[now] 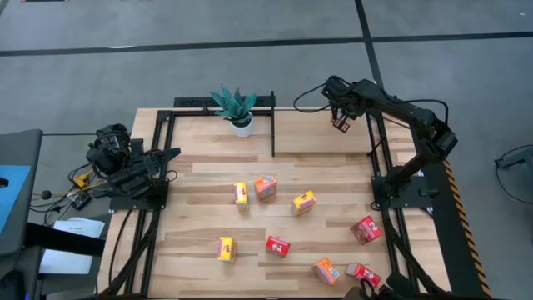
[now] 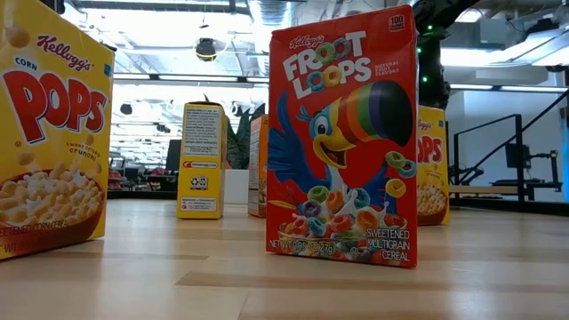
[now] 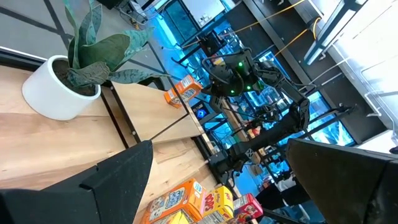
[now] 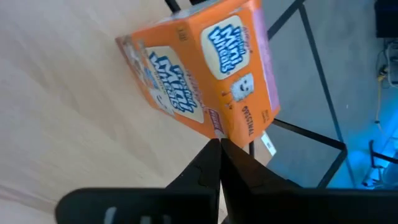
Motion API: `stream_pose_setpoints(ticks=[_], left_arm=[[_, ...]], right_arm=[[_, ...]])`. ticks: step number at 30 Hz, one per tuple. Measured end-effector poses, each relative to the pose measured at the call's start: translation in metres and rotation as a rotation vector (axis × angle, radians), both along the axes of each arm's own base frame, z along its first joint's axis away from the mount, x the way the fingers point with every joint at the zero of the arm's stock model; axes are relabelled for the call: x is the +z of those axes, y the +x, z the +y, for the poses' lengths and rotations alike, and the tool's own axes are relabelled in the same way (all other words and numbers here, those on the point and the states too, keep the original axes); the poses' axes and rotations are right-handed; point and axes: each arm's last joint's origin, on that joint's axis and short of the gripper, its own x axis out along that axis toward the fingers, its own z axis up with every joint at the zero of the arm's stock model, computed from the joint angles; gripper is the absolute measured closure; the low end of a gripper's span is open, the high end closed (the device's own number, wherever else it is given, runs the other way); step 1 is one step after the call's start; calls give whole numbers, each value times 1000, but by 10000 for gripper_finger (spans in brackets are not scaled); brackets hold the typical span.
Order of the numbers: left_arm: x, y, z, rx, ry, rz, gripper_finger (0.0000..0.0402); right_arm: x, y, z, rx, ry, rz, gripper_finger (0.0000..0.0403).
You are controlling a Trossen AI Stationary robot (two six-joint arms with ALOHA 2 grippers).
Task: Stack cereal on shelf
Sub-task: Put the top right orange cereal box on the shelf, then put the top right red cereal box on the shelf
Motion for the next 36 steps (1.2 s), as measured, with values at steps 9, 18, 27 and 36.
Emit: stream_pose_setpoints(ticks=[9,18,27,36], left_arm=[[0,0,0,0,0,0,42],[-1,0,0,0,11,7,42],[-1,0,-1,0,5,3,42],[-1,1,-1,0,5,3,42]], right_arm=[[0,0,0,-2,-6,9,388],[1,-1,-2,-13,-32,15,363],[1,-2,-2,-18,-57,55,382],[19,0,29,58,100,65,357]])
